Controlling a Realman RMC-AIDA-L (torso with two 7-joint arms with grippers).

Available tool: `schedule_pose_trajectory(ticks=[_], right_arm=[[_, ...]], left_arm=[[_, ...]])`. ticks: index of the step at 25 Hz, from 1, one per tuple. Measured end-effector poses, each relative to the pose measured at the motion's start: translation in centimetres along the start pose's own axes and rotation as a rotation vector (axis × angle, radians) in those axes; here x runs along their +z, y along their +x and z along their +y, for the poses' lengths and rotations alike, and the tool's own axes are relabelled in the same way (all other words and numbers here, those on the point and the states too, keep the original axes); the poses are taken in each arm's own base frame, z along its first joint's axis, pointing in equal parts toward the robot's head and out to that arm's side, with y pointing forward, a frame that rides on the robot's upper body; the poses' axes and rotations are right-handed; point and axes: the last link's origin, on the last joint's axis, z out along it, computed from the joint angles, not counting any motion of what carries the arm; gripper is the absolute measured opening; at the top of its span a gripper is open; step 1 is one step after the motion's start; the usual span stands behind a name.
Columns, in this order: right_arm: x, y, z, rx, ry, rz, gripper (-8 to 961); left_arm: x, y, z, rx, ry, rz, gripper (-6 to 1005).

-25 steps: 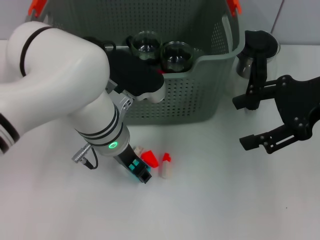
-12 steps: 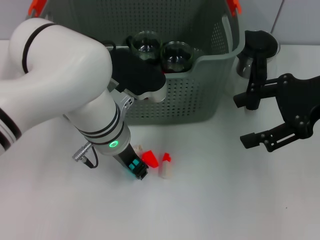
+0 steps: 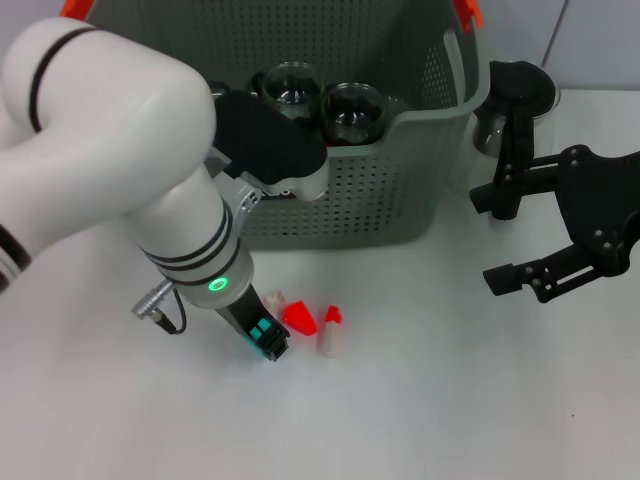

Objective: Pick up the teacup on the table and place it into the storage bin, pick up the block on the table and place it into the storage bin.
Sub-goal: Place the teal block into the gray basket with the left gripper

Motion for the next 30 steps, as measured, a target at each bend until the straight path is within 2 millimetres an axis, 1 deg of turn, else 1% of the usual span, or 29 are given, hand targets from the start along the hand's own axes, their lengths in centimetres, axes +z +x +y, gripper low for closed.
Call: schedule_pose_trajectory(ticks=[4,8,12,14,15,16,20,22,24,26,29,30], right_arm=[[-0.2,0.0,0.0,0.0,-0.001,-0.003,942],[-0.6,0.0,0.2,0.003,-0.002,-0.021,942],[-1.1,-0.2,0.2,0.005,0.004,-0.038,941],[-1.2,-0.2,0.2,0.005,0.007,-0.041,941],[-1.3,-0.2,0.2,0.005,0.009,-0.042,941],[-1.3,-0.2,0.2,0.005,0.011,-0.044,940],[-1.6,-0.4,0.1,0.004,0.019,-0.057,940],[-1.7,-0.5,0.1,0.004,0.021,-0.061,940],[-1.8,-0.5,0.1,0.006,0.023,-0.065,941],[-1.8,-0.4,0.1,0.015,0.023,-0.066,941],[-2.0,-0.2,0.2,0.033,0.027,-0.064,941],[-2.1,-0.2,0.2,0.038,0.028,-0.064,941]], left_arm=[[-0.9,-0.5,-0.2,-0.004,-0.016,0.002,433],[-2.2,-1.3,-0.8,-0.027,-0.037,0.025,441],[-3.8,-2.2,-1.6,-0.052,-0.057,0.051,450],[-4.2,-2.4,-1.7,-0.055,-0.063,0.059,454],[-5.4,-2.6,-1.8,-0.056,-0.087,0.094,456],[-5.9,-2.6,-1.9,-0.058,-0.101,0.117,458],[-8.7,-2.4,-2.3,-0.062,-0.18,0.253,467],[-10.6,-2.2,-2.8,-0.068,-0.226,0.359,471],[-11.6,-2.0,-3.2,-0.071,-0.249,0.425,475],[-12.7,-1.4,-3.9,-0.074,-0.254,0.502,479],[-13.2,-0.7,-4.7,-0.078,-0.242,0.558,485],[-13.8,0.0,-5.4,-0.087,-0.227,0.609,488]])
